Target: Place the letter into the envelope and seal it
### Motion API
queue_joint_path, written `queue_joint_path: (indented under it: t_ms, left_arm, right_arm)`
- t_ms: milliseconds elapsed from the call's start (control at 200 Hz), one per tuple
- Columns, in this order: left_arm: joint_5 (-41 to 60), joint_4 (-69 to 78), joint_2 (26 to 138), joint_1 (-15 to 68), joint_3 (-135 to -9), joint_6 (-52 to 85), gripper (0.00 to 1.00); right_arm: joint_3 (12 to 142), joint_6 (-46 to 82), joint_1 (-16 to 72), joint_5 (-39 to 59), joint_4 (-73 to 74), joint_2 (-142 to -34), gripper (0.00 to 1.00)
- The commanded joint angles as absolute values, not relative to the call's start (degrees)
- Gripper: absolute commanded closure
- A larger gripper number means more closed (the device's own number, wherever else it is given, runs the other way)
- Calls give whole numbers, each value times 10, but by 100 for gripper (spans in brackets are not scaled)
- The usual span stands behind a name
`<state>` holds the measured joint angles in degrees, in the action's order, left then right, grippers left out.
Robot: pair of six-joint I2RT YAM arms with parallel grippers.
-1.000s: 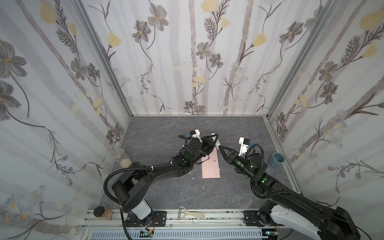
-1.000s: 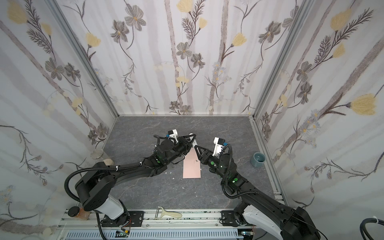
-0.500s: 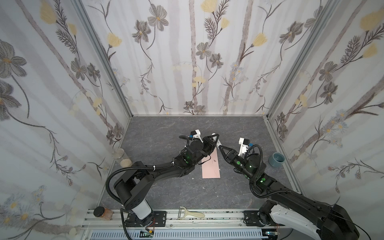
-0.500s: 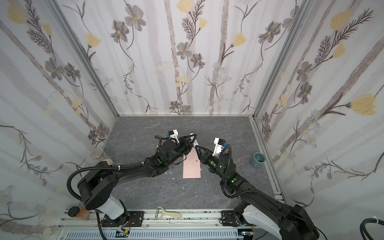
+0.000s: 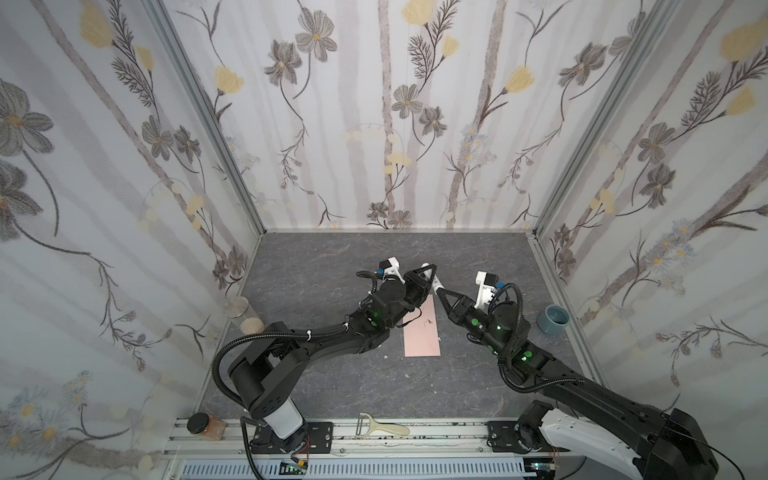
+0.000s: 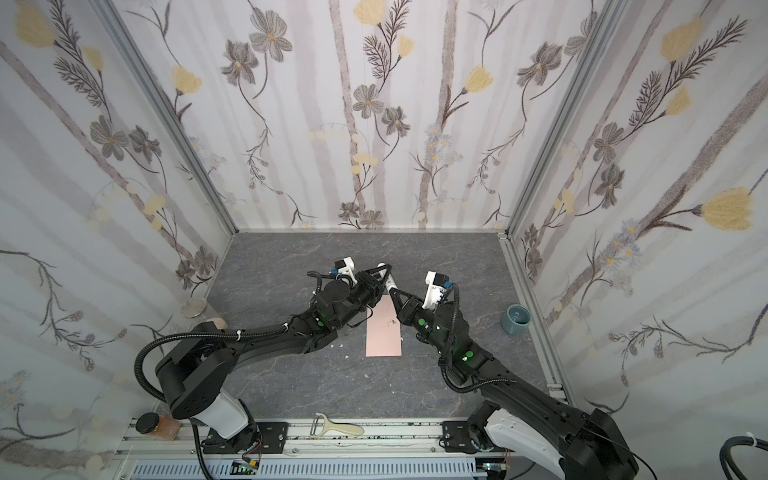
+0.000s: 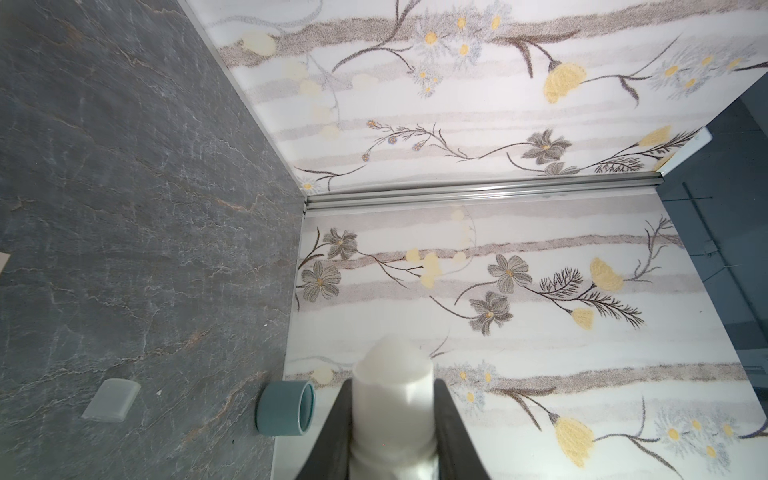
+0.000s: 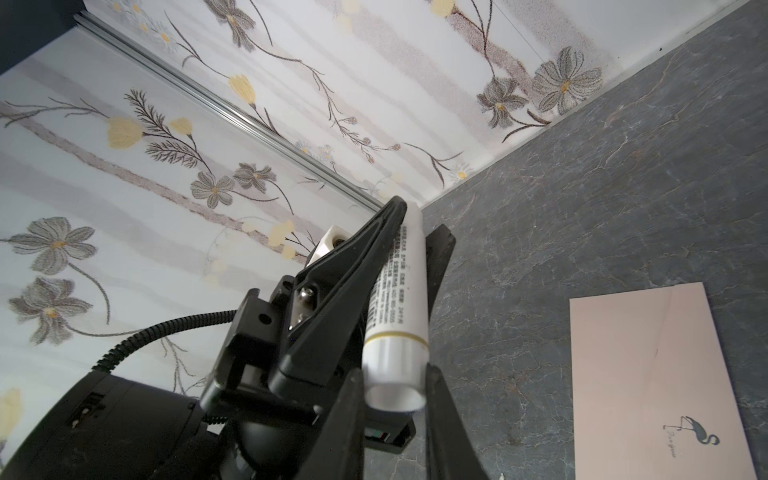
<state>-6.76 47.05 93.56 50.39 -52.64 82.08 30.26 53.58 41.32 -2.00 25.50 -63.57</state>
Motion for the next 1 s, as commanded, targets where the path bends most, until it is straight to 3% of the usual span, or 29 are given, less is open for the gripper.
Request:
queue_joint_path:
  t_ms: [0,370,994]
  left_arm:
    - [-40,484,939,505,-529,827,100]
    - [11,483,934,506,-521,853,100]
    - [56,481,934,506,-520,865,100]
  right_arm:
    - [327,466,422,-66,200,-633,86]
    - [403,303,466,-173,39,-647,88]
    - [526,15,648,-467,-122,-768,90]
